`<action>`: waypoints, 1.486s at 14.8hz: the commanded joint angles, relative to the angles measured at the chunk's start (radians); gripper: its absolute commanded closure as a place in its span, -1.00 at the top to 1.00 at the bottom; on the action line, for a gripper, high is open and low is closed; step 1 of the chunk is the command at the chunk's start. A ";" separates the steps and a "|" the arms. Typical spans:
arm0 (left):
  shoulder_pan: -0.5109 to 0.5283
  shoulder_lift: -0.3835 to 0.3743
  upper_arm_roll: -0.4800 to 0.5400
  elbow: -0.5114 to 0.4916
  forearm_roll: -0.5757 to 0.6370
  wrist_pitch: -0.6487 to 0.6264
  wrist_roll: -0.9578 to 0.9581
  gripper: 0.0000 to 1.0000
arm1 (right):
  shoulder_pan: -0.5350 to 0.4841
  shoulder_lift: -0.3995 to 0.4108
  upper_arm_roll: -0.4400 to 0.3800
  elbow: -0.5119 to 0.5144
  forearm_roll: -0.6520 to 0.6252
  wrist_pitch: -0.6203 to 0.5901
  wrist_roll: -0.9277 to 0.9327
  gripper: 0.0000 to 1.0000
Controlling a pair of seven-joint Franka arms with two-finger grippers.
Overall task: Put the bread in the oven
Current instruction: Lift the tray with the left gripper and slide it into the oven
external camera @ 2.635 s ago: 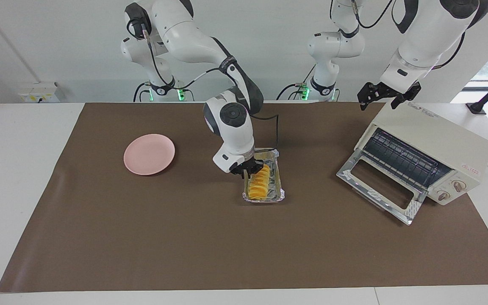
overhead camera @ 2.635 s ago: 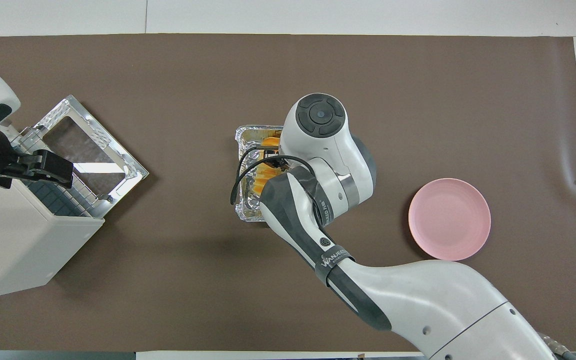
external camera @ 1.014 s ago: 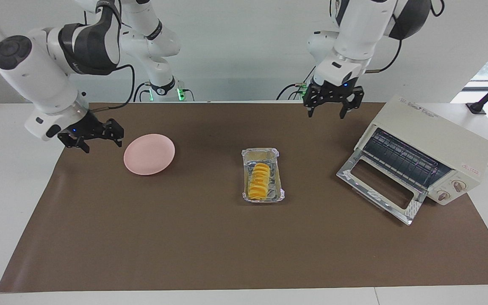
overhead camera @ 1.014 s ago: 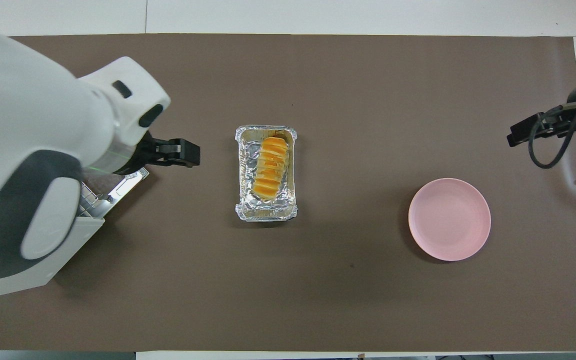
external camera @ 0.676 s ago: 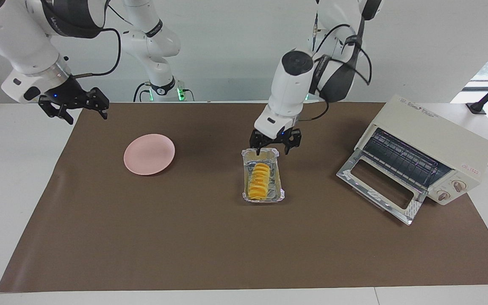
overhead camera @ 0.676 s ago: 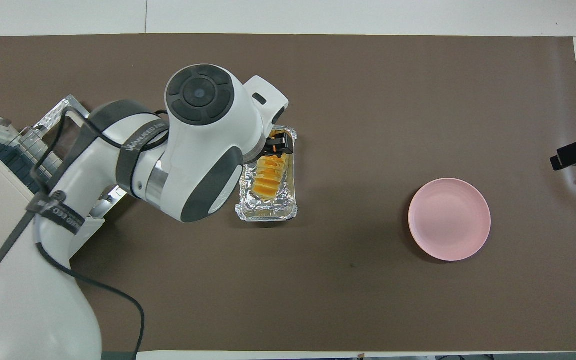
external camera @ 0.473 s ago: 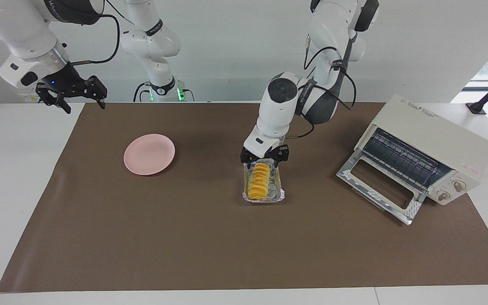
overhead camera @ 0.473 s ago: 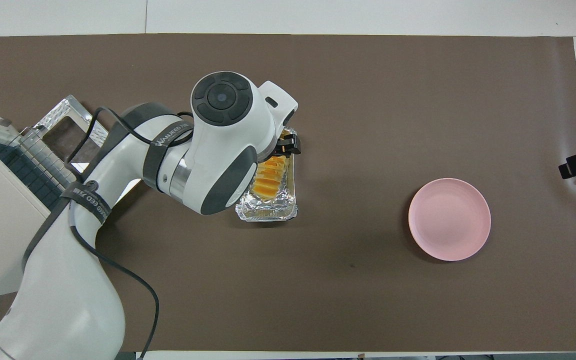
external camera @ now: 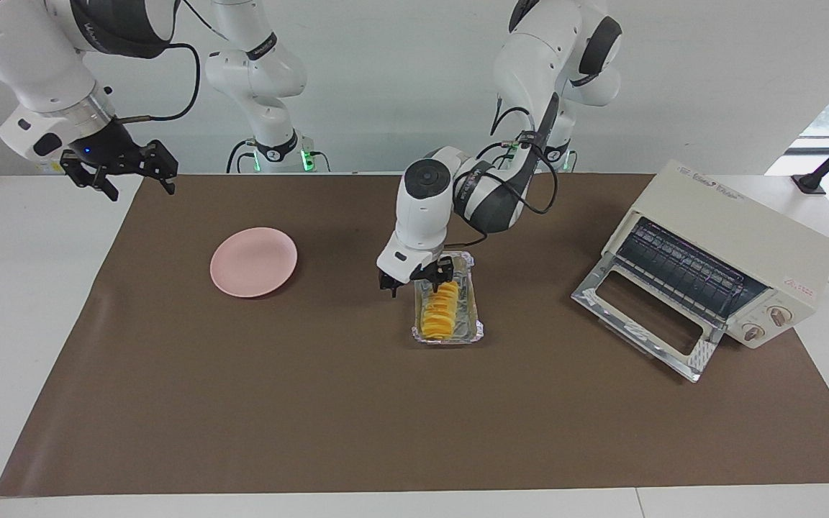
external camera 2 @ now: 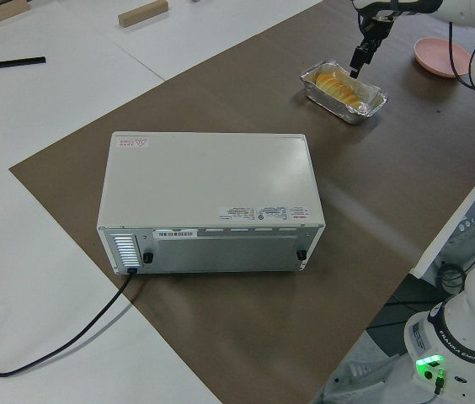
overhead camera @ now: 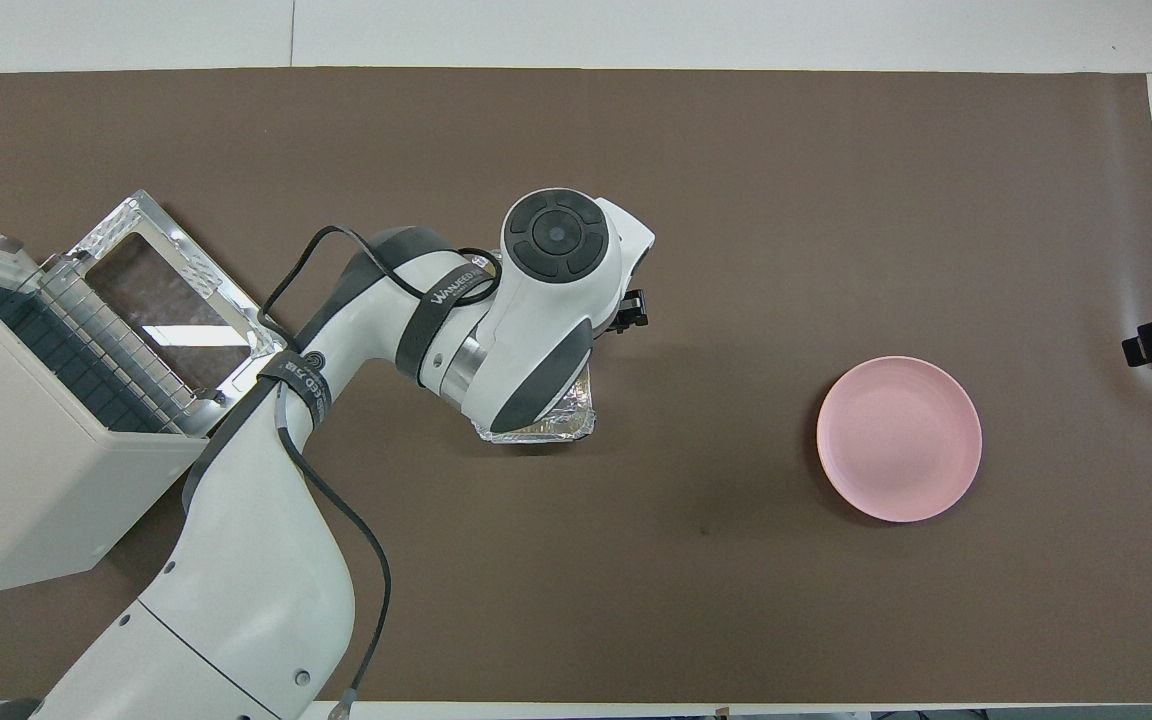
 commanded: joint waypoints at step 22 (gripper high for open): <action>-0.033 -0.005 0.099 0.002 0.127 -0.152 -0.041 -1.00 | -0.017 -0.035 0.017 0.047 -0.007 -0.109 0.002 1.00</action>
